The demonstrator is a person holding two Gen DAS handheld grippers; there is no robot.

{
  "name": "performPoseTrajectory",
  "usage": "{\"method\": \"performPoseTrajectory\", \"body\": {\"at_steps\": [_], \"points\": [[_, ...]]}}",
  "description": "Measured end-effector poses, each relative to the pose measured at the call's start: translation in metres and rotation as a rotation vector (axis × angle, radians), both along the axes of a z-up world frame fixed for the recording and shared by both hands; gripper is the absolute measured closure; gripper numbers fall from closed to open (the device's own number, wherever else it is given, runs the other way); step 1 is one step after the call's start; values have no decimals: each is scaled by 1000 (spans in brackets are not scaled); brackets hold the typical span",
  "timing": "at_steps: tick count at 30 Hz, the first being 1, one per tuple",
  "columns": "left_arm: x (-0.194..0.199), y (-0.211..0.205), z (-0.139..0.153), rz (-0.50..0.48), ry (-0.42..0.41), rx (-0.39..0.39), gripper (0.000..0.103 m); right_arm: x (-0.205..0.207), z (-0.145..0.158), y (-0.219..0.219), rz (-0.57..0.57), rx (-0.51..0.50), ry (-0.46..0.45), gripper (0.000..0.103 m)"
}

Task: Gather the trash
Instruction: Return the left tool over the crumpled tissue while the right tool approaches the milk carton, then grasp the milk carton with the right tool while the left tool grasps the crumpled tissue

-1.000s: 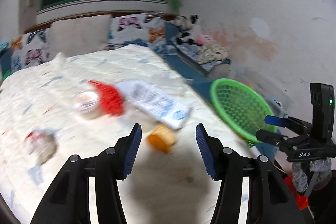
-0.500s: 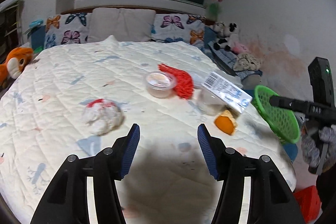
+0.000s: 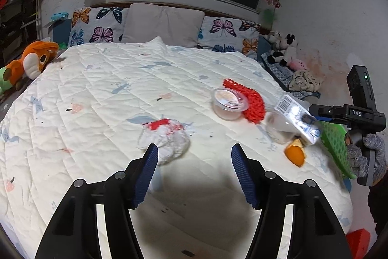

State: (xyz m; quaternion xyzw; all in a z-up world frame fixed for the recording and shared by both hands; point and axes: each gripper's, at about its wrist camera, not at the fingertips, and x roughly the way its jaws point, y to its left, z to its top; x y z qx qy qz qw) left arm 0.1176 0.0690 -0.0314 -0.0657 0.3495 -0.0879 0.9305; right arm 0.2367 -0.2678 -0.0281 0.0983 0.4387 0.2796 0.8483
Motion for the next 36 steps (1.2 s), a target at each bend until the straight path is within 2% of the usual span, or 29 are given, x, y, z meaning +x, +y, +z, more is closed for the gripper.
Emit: {"method": "performPoseTrajectory", "body": {"at_steps": [11, 16, 23, 27, 30, 36], "points": [[27, 14, -11, 5, 35, 21, 29, 22, -19, 8, 40, 6, 53, 20], [45, 16, -21, -1, 74, 38, 28, 24, -22, 9, 43, -4, 58, 31], [67, 12, -37, 11, 111, 91, 29, 14, -16, 13, 54, -38, 16, 31], [71, 10, -42, 6, 127, 81, 44, 4, -8, 15, 56, -58, -22, 32], [70, 8, -42, 3, 126, 66, 52, -5, -2, 15, 52, -72, -52, 32], [57, 1, -32, -10, 98, 61, 58, -25, 9, 7, 25, -79, -94, 32]]}}
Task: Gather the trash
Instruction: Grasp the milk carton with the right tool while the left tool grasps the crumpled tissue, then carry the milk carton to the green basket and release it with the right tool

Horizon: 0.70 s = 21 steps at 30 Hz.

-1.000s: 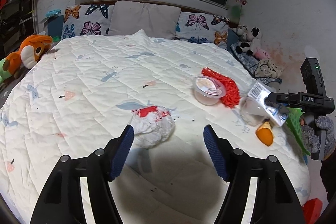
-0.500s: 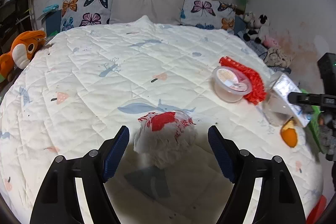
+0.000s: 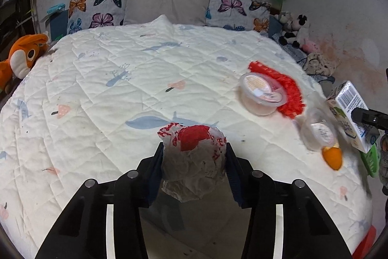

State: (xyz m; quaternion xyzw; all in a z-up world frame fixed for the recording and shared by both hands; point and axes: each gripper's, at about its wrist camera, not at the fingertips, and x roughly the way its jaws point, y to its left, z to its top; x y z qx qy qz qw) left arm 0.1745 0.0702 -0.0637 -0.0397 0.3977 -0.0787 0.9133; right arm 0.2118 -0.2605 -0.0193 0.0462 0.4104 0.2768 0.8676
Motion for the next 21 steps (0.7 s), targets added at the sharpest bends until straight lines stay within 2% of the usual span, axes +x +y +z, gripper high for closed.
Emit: {"method": "performPoseTrajectory", "body": {"at_steps": [8, 15, 21], "points": [[-26, -22, 32, -57, -68, -45, 58, -30, 9, -32, -84, 1, -31, 32], [-39, -64, 57, -158, -119, -66, 58, -52, 10, -80, -203, -10, -34, 32], [-40, -105, 67, -242, -128, -80, 58, -65, 6, -130, -333, -27, -31, 32]]}}
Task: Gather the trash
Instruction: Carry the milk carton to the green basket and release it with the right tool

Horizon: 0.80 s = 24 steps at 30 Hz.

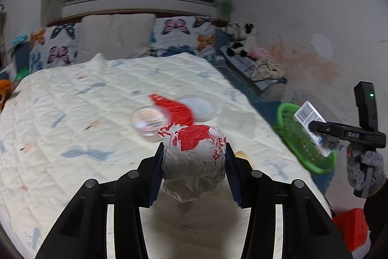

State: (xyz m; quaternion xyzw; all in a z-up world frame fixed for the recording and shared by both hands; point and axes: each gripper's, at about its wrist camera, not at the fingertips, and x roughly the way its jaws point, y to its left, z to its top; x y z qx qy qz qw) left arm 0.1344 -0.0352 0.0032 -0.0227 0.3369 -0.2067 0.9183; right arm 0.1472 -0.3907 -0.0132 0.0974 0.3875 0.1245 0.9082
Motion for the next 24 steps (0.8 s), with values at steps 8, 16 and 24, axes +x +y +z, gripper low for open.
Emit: {"method": "performPoseTrajectory", "body": {"at_steps": [8, 16, 24], "points": [[2, -55, 6, -103, -9, 1, 58, -6, -15, -51, -137, -51, 23, 31], [6, -99, 11, -180, -15, 13, 58, 3, -31, -83, -229, -59, 46, 30], [8, -133, 13, -238, -10, 29, 58, 2, -32, -102, -256, -28, 43, 24]]}}
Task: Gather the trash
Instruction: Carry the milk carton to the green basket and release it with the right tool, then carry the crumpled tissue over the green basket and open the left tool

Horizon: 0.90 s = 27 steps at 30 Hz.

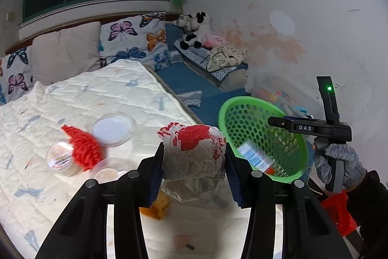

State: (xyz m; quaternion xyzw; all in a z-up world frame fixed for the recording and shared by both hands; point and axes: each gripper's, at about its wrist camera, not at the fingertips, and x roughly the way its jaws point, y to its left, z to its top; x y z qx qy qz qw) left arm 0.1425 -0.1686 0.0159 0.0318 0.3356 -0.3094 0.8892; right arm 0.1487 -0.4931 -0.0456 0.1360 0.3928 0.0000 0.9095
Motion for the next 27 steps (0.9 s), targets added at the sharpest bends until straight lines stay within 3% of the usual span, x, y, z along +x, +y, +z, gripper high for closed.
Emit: {"method": "performPoseTrajectory", "body": {"at_steps": [16, 27], "points": [[10, -95, -10, -143, 31, 24, 58, -52, 12, -35, -43, 16, -31, 24], [20, -142, -23, -192, 91, 12, 53, -72, 12, -41, -48, 27, -40, 24]]}}
